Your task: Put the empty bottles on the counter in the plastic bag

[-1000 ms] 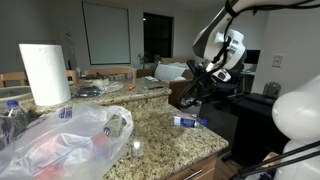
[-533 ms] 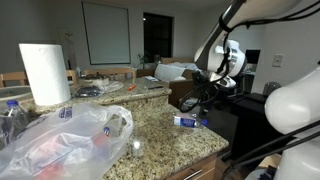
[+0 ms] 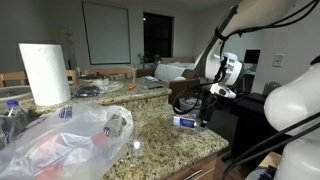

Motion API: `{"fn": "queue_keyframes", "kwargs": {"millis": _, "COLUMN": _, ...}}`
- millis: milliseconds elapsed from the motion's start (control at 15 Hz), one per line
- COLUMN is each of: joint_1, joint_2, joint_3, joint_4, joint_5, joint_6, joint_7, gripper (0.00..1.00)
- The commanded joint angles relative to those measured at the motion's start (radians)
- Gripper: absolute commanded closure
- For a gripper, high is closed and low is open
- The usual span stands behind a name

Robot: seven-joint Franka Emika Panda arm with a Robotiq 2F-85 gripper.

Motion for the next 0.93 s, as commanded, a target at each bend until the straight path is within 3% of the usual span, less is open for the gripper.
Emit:
{"fn": "queue_keyframes", "kwargs": {"millis": 0, "joint_1": -0.04, "joint_2": 0.036, "joint_3": 0.006, "joint_4": 0.0, "joint_5": 0.048, "joint_6": 0.068, "joint_7": -0.002, "gripper": 0.0}}
{"fn": "queue_keyframes", "kwargs": {"millis": 333, "joint_1": -0.101, "joint_2": 0.056, "joint_3": 0.002, "joint_4": 0.002, "joint_5": 0.073, "joint_6": 0.148, "joint_7": -0.027, "gripper": 0.02}}
{"fn": "queue_keyframes", "kwargs": {"millis": 400, "joint_1": -0.1, "joint_2": 0.061, "joint_3": 0.0, "joint_4": 0.002, "joint_5": 0.105, "joint_6": 0.145, "joint_7": -0.053, "gripper": 0.2}}
{"fn": "queue_keyframes", "kwargs": {"millis": 533, "joint_1": -0.089, "joint_2": 0.073, "joint_3": 0.001, "joint_4": 0.002, "joint_5": 0.179, "joint_6": 0.138, "joint_7": -0.105, "gripper": 0.26}}
{"fn": "queue_keyframes", "kwargs": {"millis": 867, "joint_1": -0.06, "joint_2": 0.072, "joint_3": 0.002, "joint_4": 0.002, "joint_5": 0.461, "joint_6": 0.131, "joint_7": -0.368, "gripper": 0.62}}
